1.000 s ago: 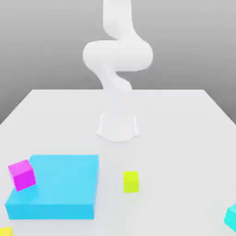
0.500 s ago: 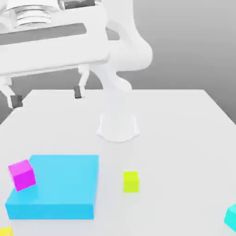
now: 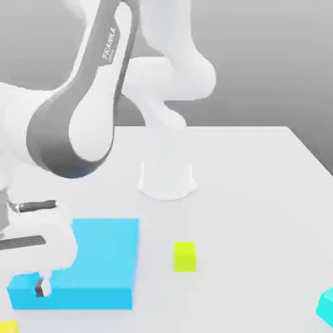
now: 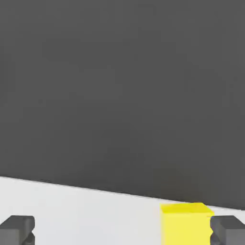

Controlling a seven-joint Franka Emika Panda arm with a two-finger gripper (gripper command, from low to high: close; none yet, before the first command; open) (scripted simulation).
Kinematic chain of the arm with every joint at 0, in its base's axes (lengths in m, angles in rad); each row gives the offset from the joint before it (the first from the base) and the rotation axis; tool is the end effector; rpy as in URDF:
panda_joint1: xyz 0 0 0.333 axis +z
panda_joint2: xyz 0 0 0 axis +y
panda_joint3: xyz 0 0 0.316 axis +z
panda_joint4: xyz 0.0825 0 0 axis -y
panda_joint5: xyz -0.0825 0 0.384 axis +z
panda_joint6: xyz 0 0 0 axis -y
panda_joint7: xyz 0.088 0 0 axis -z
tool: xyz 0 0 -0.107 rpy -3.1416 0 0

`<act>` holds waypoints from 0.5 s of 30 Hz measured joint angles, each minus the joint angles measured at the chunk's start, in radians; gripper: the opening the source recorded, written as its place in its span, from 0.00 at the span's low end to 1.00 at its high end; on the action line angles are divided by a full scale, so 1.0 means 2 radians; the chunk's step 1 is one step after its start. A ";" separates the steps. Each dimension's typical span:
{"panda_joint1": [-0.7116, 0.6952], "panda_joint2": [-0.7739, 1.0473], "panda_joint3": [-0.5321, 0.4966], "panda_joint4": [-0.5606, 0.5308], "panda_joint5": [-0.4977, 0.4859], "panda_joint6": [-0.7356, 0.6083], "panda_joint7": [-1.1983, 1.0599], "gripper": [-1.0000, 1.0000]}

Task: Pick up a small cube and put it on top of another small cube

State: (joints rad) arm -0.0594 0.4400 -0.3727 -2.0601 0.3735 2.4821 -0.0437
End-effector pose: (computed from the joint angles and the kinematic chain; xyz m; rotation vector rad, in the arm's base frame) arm 0.5405 -0.2466 0.2340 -2.9143 0.9785 -0.0725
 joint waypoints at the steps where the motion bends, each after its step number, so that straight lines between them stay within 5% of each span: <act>1: -0.004 0.014 -0.002 0.003 -0.004 0.005 -0.006 0.50; 6: -0.031 0.096 0.015 0.023 0.007 0.053 -0.036 0.50; 7: -0.037 0.111 0.022 0.027 0.014 0.063 -0.041 0.00; 15: -0.033 0.100 0.016 0.024 0.009 0.054 -0.038 0.00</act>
State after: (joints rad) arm -0.1248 0.6405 -0.3404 -2.0129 0.3914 2.5907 -0.1199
